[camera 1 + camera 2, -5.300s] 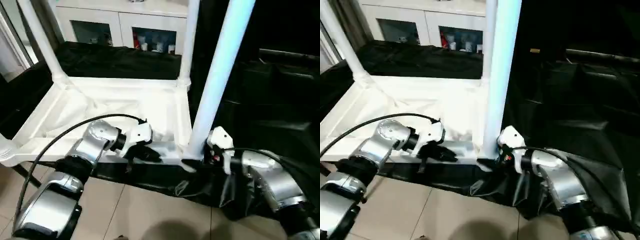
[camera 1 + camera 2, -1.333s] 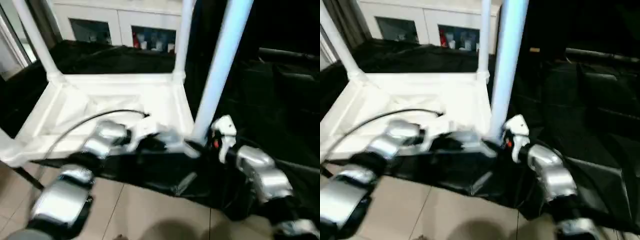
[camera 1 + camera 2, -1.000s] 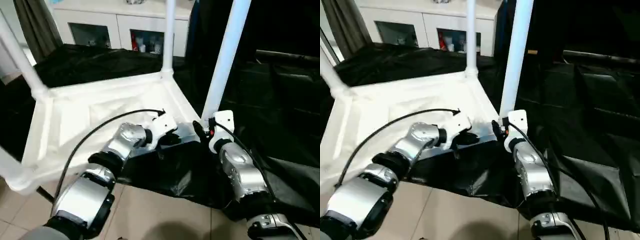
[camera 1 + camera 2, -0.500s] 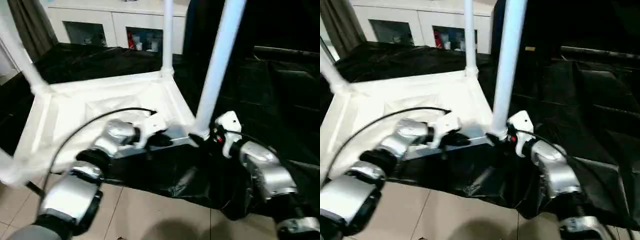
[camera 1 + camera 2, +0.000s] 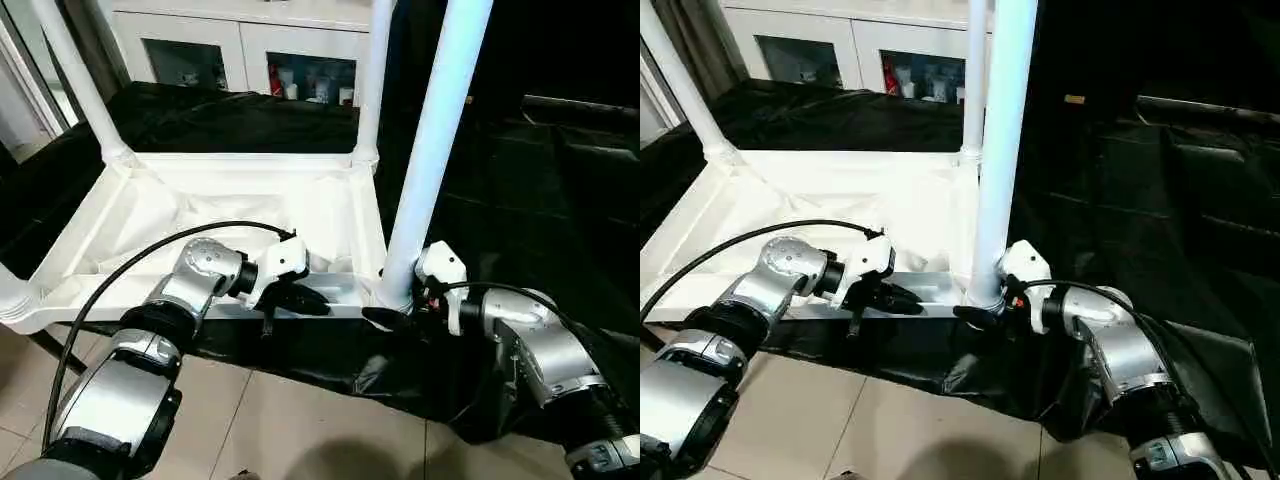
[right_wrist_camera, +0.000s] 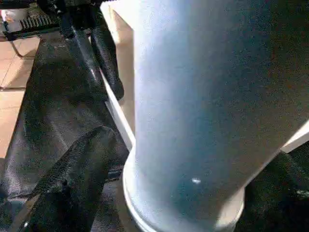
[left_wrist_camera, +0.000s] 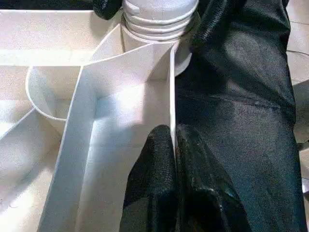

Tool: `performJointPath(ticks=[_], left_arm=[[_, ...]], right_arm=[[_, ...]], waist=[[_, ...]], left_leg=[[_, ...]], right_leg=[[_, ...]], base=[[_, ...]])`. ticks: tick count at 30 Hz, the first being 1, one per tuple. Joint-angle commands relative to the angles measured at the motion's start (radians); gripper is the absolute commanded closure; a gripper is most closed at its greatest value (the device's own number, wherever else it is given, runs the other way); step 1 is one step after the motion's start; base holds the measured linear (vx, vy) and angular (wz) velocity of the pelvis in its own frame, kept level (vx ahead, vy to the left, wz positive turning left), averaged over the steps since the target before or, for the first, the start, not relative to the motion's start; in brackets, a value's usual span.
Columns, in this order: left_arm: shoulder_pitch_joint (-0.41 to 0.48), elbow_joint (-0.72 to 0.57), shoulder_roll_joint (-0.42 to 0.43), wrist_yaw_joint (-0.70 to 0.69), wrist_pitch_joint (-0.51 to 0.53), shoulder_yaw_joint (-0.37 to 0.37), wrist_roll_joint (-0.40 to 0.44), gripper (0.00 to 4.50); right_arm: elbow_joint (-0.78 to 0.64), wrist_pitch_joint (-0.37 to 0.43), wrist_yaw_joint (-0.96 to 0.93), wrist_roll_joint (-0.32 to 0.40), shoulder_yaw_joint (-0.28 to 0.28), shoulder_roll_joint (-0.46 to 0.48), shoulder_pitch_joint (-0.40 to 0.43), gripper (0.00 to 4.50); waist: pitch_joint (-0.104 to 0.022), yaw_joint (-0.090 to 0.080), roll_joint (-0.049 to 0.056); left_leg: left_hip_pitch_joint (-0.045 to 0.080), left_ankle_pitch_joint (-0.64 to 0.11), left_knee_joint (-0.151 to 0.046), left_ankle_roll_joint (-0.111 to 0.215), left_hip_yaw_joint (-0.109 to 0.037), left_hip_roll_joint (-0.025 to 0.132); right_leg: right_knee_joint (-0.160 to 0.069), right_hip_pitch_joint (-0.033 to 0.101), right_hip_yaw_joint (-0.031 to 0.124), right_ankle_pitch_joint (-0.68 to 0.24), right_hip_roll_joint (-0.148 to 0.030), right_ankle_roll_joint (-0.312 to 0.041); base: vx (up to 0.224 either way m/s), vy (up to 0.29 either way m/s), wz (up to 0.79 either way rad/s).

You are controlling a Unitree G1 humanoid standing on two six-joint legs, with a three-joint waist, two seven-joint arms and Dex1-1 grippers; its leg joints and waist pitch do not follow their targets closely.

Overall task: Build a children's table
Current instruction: Rotate leg to tighten

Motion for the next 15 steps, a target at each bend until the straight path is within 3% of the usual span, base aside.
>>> performJointPath(ticks=[1,7,10,15], left_arm=[[0.006,-0.035,0.006,-0.013,-0.002,0.005,-0.014,4.50],[0.010,-0.043,0.003,-0.004,0.006,0.011,-0.016,4.50],[0.007,-0.029,-0.010,0.058,0.011,0.016,-0.005,4.50],[-0.023,0.033,-0.089,0.283,0.054,0.023,0.030,4.50]], right_arm=[[-0.012,0.019,0.010,0.010,0.006,0.005,0.004,0.97],[-0.015,0.027,-0.005,0.028,-0.010,0.020,0.009,1.59],[-0.004,0.037,-0.060,0.045,-0.040,0.056,0.012,1.69],[0.081,0.026,-0.315,0.005,-0.081,0.181,0.009,1.78]], waist=[[-0.067,0.002,-0.011],[-0.066,0.002,-0.010],[-0.066,0.001,-0.010],[-0.062,-0.007,-0.012]], left_leg=[[0.007,-0.142,-0.063,0.085,0.000,0.025],[0.007,-0.147,-0.063,0.084,0.001,0.025],[0.008,-0.154,-0.064,0.073,0.000,0.024],[0.012,-0.184,-0.070,0.039,-0.002,0.020]], right_leg=[[-0.058,0.062,0.042,-0.108,-0.066,-0.259],[-0.059,0.061,0.041,-0.109,-0.065,-0.261],[-0.061,0.060,0.042,-0.134,-0.066,-0.253],[-0.073,0.057,0.042,-0.226,-0.067,-0.223]], base=[[0.000,0.000,0.00],[0.000,0.000,0.00],[0.000,0.000,0.00],[0.000,0.000,0.00]])
